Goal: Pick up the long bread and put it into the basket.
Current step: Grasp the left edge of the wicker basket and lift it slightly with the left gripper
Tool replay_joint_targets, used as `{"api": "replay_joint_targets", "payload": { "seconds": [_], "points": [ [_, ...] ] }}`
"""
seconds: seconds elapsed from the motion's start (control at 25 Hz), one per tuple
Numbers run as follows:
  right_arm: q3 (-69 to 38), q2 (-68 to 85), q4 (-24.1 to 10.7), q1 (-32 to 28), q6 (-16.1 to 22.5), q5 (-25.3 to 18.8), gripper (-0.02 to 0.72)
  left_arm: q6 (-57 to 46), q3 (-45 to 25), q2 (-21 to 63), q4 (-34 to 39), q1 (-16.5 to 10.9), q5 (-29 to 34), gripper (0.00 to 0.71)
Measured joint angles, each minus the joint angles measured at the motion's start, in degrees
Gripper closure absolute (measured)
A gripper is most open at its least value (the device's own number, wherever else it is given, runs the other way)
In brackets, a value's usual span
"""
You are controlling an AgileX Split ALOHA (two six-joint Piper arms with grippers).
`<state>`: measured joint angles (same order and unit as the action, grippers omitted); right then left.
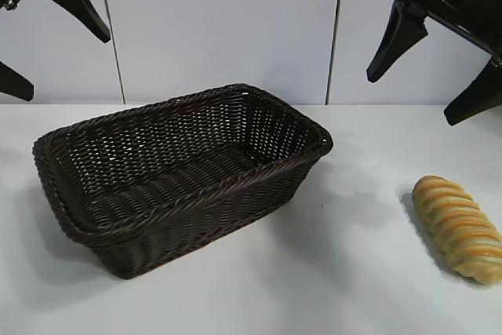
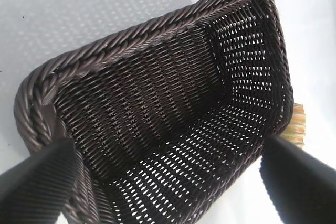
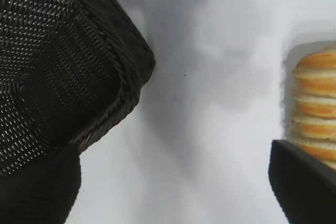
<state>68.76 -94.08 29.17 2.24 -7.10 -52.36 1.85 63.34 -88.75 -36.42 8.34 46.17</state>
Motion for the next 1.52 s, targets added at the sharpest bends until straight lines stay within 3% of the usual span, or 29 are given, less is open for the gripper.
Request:
{"api": "replay_joint_targets", "payload": {
  "seconds": [0.16, 0.32, 0.6, 0.76, 1.0, 1.12, 1.2, 1.44, 1.52],
  "points": [
    [0.00, 0.00, 0.00, 0.00, 0.00, 0.00, 0.009, -0.05, 0.00, 0.00, 1.41, 0.00, 4.26, 0.023],
    [0.00, 0.00, 0.00, 0.00, 0.00, -0.13, 0.009, -1.85, -2.22, 0.00, 3.88, 0.00, 4.48, 0.023],
    [0.00, 0.00, 0.00, 0.00, 0.00, -0.18, 0.009, -3.64, -13.97, 0.00, 5.05, 0.07, -7.68, 0.023],
    [0.00, 0.00, 0.00, 0.00, 0.00, -0.20, 0.009, -3.66, -15.17, -1.15, 4.99, 0.33, -12.07, 0.023],
    [0.00, 0.00, 0.00, 0.00, 0.00, -0.27, 0.009, -3.46, -15.17, -8.37, 3.69, 5.34, -15.74, 0.023],
    [0.00, 0.00, 0.00, 0.00, 0.00, -0.27, 0.009, -3.83, -15.17, -10.89, 3.37, 6.17, -17.63, 0.039],
    [0.00, 0.00, 0.00, 0.00, 0.00, -0.27, 0.009, -3.94, -15.17, -11.82, 3.33, 6.17, -18.55, 0.107],
    [0.00, 0.00, 0.00, 0.00, 0.00, -0.21, 0.009, -3.94, -15.17, -12.13, 2.77, 6.23, -21.34, 0.497],
    [0.00, 0.00, 0.00, 0.00, 0.00, -0.15, 0.009, -4.86, -15.17, -12.13, 1.82, 6.36, -21.86, 0.593]
  ]
}}
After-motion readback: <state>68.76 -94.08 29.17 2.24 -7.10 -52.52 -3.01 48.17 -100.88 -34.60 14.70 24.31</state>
